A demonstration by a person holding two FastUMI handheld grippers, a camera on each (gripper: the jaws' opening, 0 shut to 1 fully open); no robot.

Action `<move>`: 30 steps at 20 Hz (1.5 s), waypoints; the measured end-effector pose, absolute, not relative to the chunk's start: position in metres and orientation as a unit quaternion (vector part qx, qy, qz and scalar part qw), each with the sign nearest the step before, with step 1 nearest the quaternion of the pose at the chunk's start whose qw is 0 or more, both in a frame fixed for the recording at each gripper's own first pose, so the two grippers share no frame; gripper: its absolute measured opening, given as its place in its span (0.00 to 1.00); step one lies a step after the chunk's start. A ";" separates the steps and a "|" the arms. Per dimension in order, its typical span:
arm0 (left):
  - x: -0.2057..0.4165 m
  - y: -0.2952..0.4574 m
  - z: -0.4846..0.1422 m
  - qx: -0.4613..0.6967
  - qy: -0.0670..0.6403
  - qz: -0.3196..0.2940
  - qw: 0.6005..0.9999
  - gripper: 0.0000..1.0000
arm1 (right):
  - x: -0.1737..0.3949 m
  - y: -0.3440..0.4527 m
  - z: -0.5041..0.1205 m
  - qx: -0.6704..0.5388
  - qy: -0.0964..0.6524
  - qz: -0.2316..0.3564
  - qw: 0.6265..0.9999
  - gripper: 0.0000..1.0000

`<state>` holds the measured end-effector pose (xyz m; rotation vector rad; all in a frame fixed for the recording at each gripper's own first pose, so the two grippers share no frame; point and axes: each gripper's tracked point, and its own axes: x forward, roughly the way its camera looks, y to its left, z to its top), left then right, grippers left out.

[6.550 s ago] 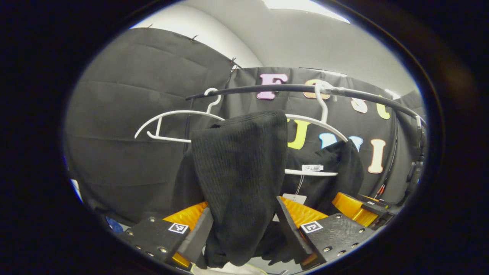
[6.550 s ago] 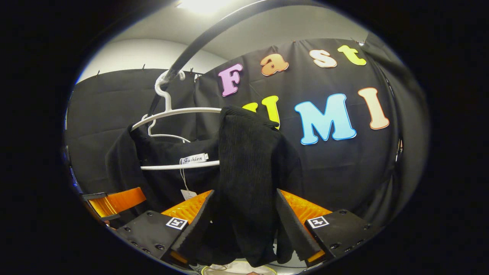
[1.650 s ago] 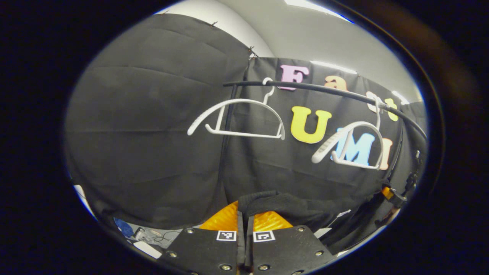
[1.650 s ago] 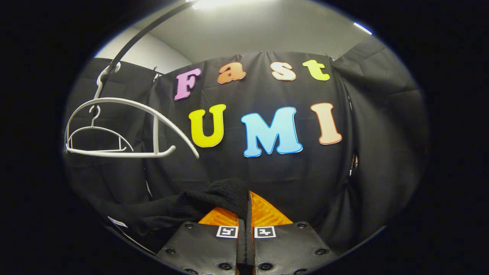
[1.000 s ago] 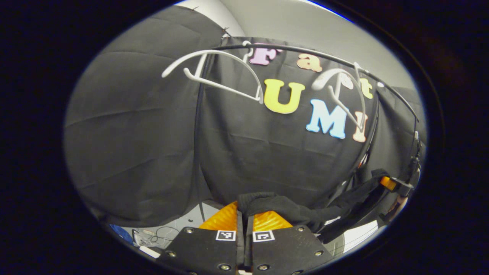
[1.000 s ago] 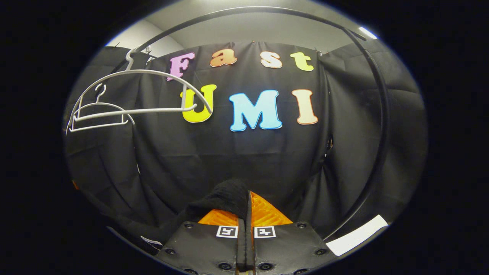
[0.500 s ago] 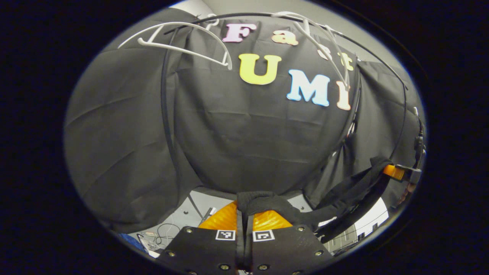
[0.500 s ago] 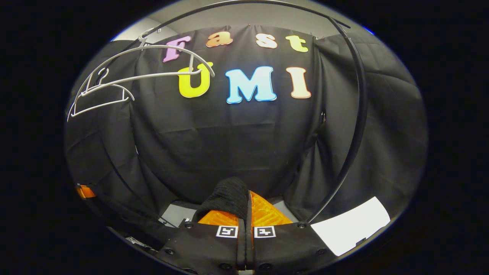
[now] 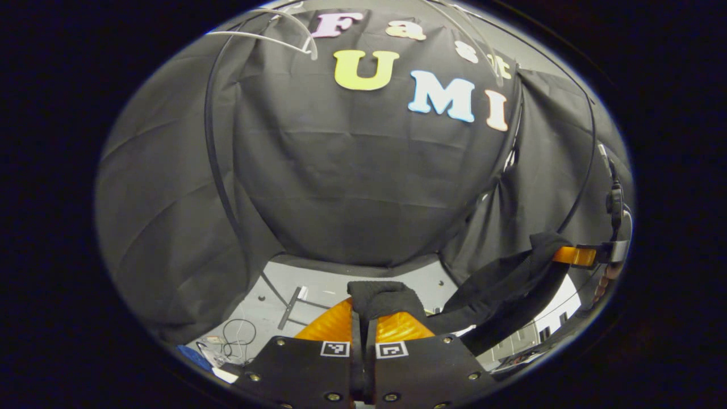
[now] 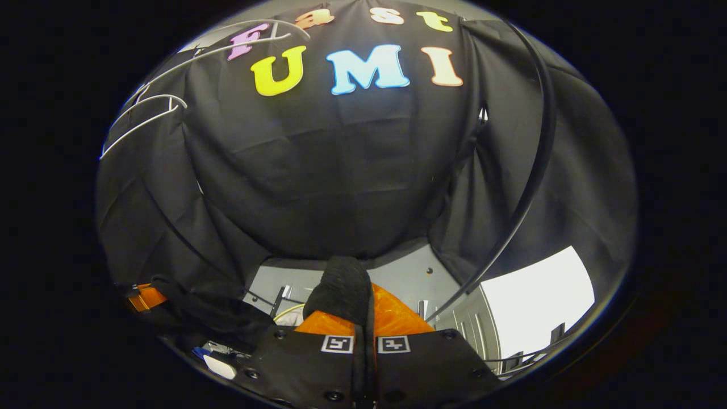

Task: Grasp the clothes on the hanger with both hands and then place them into the laundry hamper below.

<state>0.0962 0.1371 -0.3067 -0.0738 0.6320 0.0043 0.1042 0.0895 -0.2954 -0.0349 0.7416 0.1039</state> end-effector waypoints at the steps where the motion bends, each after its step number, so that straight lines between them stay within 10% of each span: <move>1: 0.096 0.135 -0.317 -0.032 0.318 0.001 0.947 0.02 | 0.103 0.092 -0.304 -0.016 0.370 0.053 0.927 0.02; 30: 0.130 0.090 -0.485 0.016 0.413 -0.069 0.908 0.09 | 0.036 0.116 -0.458 -0.004 0.507 0.062 0.860 0.13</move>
